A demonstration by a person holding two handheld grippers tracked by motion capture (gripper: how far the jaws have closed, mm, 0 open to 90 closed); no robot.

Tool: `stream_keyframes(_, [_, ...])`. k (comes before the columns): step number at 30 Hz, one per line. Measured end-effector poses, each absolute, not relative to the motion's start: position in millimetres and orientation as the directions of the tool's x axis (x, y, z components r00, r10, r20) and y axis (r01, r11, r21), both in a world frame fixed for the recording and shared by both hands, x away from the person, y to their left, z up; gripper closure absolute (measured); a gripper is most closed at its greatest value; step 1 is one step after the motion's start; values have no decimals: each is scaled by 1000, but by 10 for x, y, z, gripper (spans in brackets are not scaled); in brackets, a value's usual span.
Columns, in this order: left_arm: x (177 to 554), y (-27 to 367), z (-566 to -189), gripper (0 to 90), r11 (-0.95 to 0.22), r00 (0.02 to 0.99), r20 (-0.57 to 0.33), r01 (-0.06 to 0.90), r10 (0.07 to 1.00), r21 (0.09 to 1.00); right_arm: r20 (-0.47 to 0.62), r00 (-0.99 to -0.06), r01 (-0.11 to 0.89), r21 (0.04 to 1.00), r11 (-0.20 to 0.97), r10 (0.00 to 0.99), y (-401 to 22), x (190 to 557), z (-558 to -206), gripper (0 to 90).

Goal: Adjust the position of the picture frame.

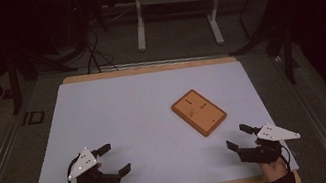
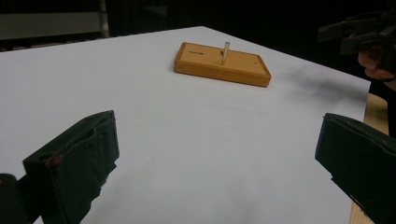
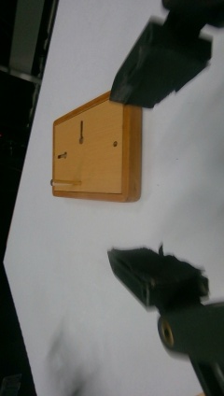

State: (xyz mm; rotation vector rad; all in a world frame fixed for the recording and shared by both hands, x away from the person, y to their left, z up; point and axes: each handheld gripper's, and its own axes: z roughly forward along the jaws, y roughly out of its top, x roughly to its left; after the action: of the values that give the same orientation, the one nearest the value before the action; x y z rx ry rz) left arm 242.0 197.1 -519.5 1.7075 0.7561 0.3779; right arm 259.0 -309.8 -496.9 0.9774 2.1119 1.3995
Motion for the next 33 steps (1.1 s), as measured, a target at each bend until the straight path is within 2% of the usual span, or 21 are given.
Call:
stream_keyframes(3, [2420,1977,-5188,0,-120,734,-135,283,665,951,36,-676,329,908,258,736,-3087,2586,-4970,175])
stream_keyframes(7, [2415,1986,-5167,0,-111,728,-134,278,672,954,46,-688,355,892,280,725,-3015,2580,-4957,108])
stream_keyframes(10, [2412,1986,-5160,0,-116,726,-131,280,675,953,56,-698,355,893,276,714,-2976,2572,-4923,98])
stream_keyframes(16, [2416,1976,-5146,0,-128,729,-127,283,673,950,6,-707,309,902,301,707,-2870,2582,-4807,92])
stream_keyframes(25, [2403,1956,-5146,0,-137,735,-121,280,667,950,-32,-736,255,912,322,676,-2661,2919,-4620,92])
stream_keyframes(29, [2402,1961,-5149,0,-135,737,-125,282,664,950,-39,-751,270,893,361,659,-2552,3142,-4605,95])
stream_keyframes(33, [2400,1957,-5158,0,-134,739,-127,283,661,950,-20,-752,297,883,365,659,-2490,3354,-4664,147])
